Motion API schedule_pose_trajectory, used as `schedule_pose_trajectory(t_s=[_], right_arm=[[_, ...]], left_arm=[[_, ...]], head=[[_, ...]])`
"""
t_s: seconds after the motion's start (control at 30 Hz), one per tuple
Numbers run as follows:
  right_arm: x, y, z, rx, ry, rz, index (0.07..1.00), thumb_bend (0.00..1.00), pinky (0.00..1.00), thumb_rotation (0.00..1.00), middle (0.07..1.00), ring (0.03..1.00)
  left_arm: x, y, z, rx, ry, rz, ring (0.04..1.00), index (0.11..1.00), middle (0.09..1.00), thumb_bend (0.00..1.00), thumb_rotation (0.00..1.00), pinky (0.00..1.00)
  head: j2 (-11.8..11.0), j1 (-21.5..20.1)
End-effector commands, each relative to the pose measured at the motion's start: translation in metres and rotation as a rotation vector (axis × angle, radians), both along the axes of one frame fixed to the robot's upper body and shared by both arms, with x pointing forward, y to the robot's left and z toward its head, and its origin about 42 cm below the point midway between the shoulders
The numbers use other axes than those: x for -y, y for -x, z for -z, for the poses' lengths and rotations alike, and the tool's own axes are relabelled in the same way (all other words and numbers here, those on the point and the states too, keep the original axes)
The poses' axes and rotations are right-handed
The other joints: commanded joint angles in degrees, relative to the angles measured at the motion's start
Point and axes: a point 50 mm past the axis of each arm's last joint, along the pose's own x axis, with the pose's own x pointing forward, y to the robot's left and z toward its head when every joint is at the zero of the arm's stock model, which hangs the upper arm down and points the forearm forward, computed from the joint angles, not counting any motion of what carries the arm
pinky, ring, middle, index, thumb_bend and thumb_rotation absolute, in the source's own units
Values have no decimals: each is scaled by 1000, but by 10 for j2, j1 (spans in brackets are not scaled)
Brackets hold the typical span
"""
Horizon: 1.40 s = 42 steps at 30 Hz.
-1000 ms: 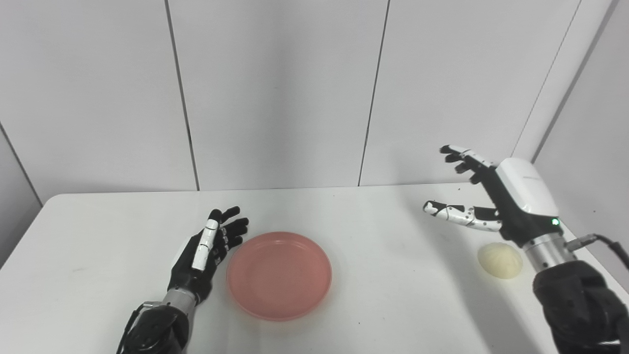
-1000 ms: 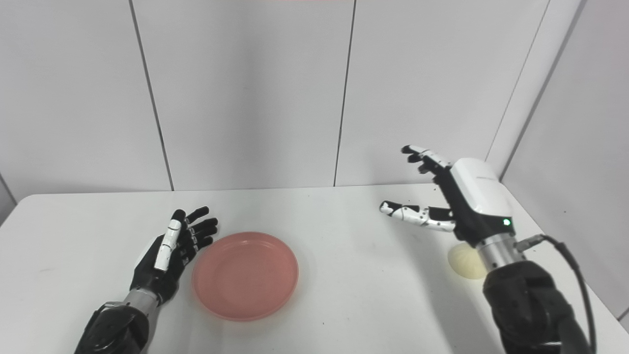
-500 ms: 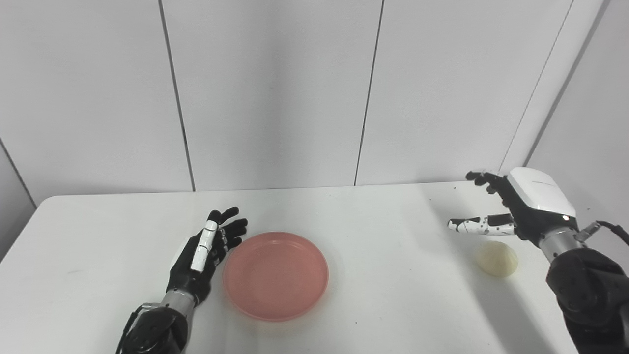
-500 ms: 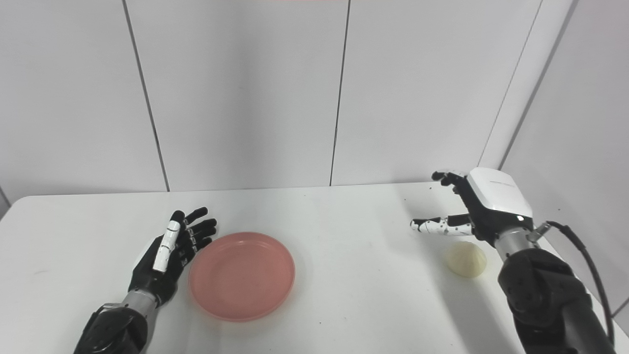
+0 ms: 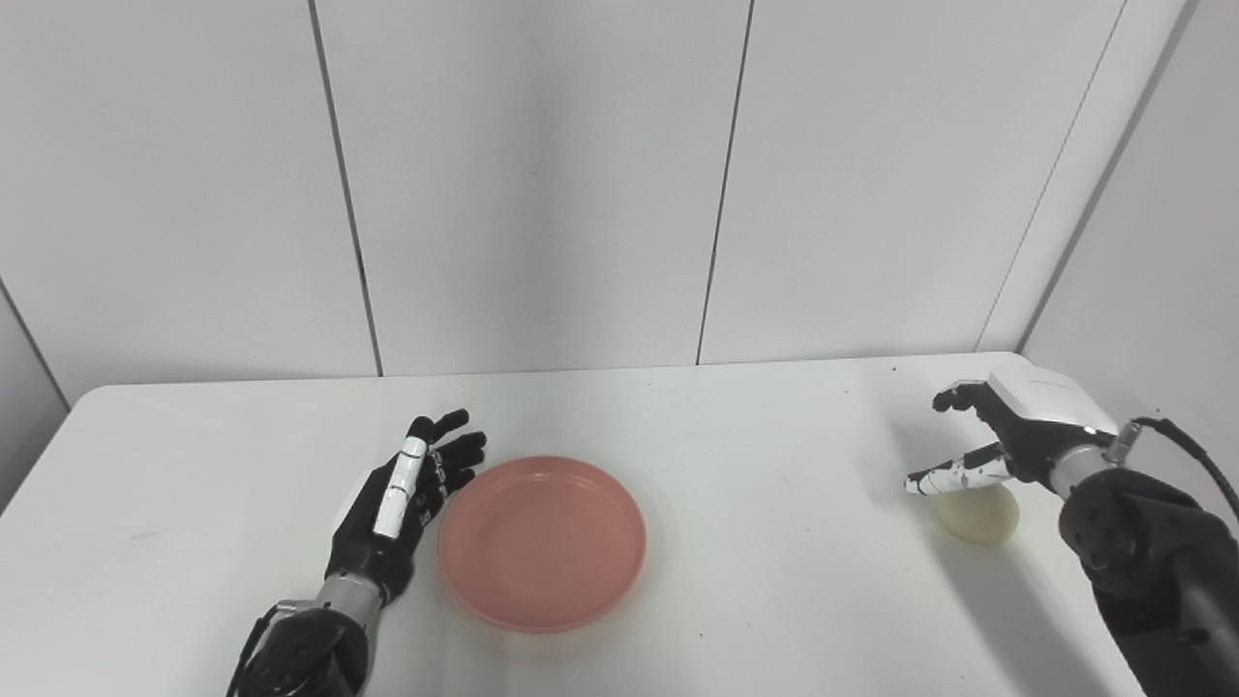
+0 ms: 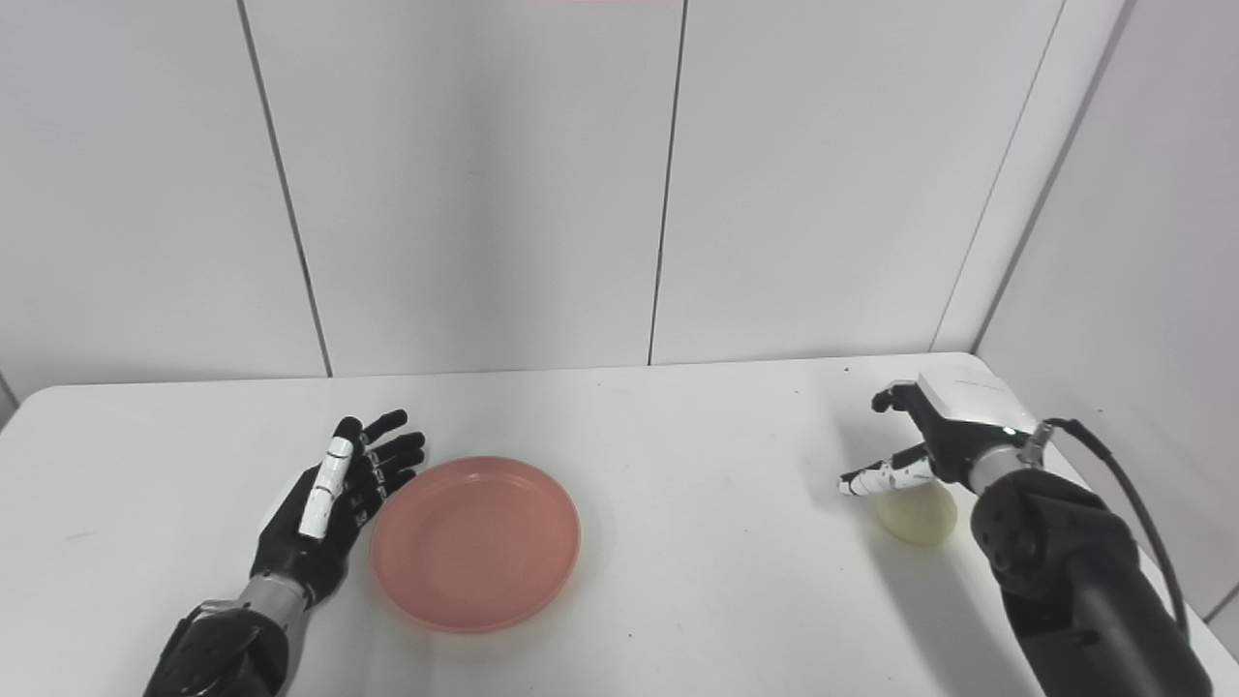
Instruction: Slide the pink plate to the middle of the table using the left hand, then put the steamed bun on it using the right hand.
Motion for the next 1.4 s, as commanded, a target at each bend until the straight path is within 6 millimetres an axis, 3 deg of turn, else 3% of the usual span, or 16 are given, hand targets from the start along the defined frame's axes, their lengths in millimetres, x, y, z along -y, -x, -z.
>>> schedule_pose_trajectory(t_s=[0.0, 0.3, 0.53, 0.6, 0.73, 0.77, 0.87, 1.13, 1.37], right_arm=[[1, -6, -32, 59, 27, 0, 769, 1000, 704, 447, 856, 839], [2, -19, -24, 5, 62, 36, 792, 1000, 864, 410, 866, 871], [13, -25, -9, -44, 62, 46, 808, 1000, 772, 405, 873, 861], [15, -26, -6, -61, 62, 47, 814, 1000, 705, 398, 871, 841], [19, -27, -3, -100, 53, 35, 826, 1000, 640, 386, 877, 814], [20, -27, -3, -109, 45, 34, 835, 1000, 582, 364, 894, 787], [23, -27, -4, -119, 32, 33, 841, 1000, 559, 345, 902, 771], [23, -27, -13, -159, 51, 39, 857, 1000, 654, 352, 900, 825], [24, -27, -18, -172, 37, 42, 853, 1000, 666, 333, 899, 832]], left_arm=[[1, -3, -9, 28, -15, 2, 822, 806, 782, 657, 904, 852], [2, -4, -8, 30, -18, 8, 819, 806, 779, 665, 896, 845], [2, -4, -6, 23, -26, 12, 820, 811, 785, 673, 894, 843], [2, -5, -5, 20, -28, 12, 817, 811, 785, 682, 891, 840], [2, -5, -4, 16, -30, 17, 816, 813, 785, 682, 891, 841], [2, -5, -4, 16, -31, 18, 812, 811, 783, 678, 892, 836], [2, -6, -3, 13, -30, 20, 808, 810, 779, 680, 888, 830], [4, -6, -3, 12, -30, 25, 793, 810, 770, 683, 885, 820], [5, -7, -2, 9, -30, 33, 796, 811, 772, 686, 886, 819]], head=[[1, 0], [-1, 3], [1, 3], [1, 3], [0, 3], [-1, 3], [-2, 3], [-2, 4], [-4, 3]])
